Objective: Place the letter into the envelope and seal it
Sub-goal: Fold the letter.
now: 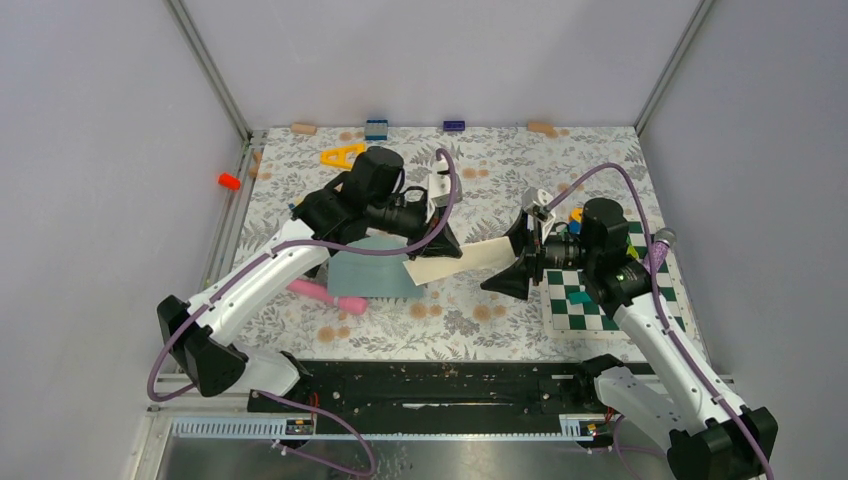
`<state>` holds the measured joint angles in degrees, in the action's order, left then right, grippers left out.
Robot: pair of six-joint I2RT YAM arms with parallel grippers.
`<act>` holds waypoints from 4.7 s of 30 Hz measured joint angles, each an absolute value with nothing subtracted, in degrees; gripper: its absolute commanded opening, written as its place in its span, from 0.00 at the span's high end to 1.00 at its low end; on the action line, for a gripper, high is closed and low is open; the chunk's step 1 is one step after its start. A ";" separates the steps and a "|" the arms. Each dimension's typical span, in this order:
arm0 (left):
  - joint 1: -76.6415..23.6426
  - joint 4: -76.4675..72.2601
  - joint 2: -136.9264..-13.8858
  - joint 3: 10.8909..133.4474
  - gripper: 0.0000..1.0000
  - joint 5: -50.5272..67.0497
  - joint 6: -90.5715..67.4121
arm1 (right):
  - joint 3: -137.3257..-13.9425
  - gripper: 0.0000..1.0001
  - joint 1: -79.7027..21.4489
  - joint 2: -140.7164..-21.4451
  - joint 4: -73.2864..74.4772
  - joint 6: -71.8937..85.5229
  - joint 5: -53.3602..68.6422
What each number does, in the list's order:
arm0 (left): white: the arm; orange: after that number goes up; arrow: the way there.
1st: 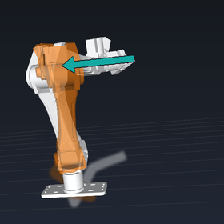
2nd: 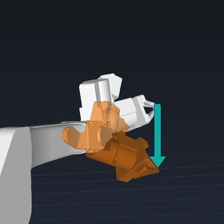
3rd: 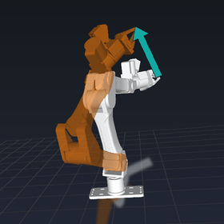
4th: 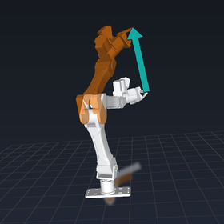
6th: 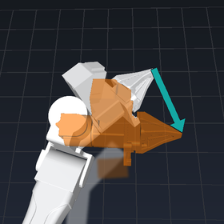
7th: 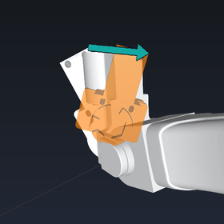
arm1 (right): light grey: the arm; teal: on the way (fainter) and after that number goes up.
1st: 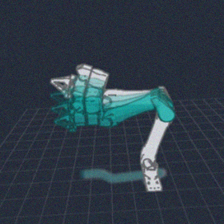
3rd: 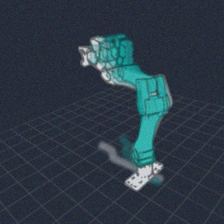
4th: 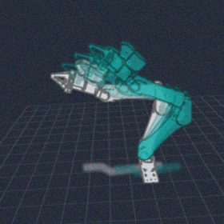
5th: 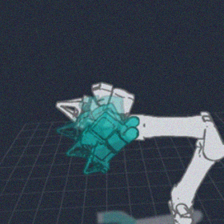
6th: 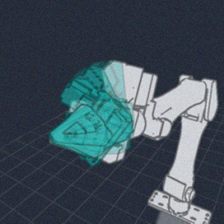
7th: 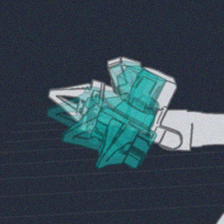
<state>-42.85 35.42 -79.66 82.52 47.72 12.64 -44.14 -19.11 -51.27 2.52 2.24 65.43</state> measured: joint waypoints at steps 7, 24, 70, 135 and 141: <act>-39.79 26.65 -77.76 78.02 1.00 48.05 2.24 | -44.05 0.13 -16.14 -50.65 -6.44 12.62 62.83; -37.15 14.48 -77.38 72.66 1.00 49.89 -9.96 | -39.70 0.78 -13.82 -53.60 -29.26 34.48 60.23; -42.59 26.57 -83.02 83.64 0.84 52.77 -1.72 | -38.85 1.00 -16.14 -52.47 -21.08 24.01 67.37; -42.24 35.18 -78.78 82.85 1.00 52.16 8.49 | -50.52 0.00 -5.54 -46.17 -10.57 21.15 63.51; -37.47 27.16 -78.74 82.74 1.00 52.21 -2.85 | -49.95 0.01 -5.39 -47.99 -14.79 27.64 58.92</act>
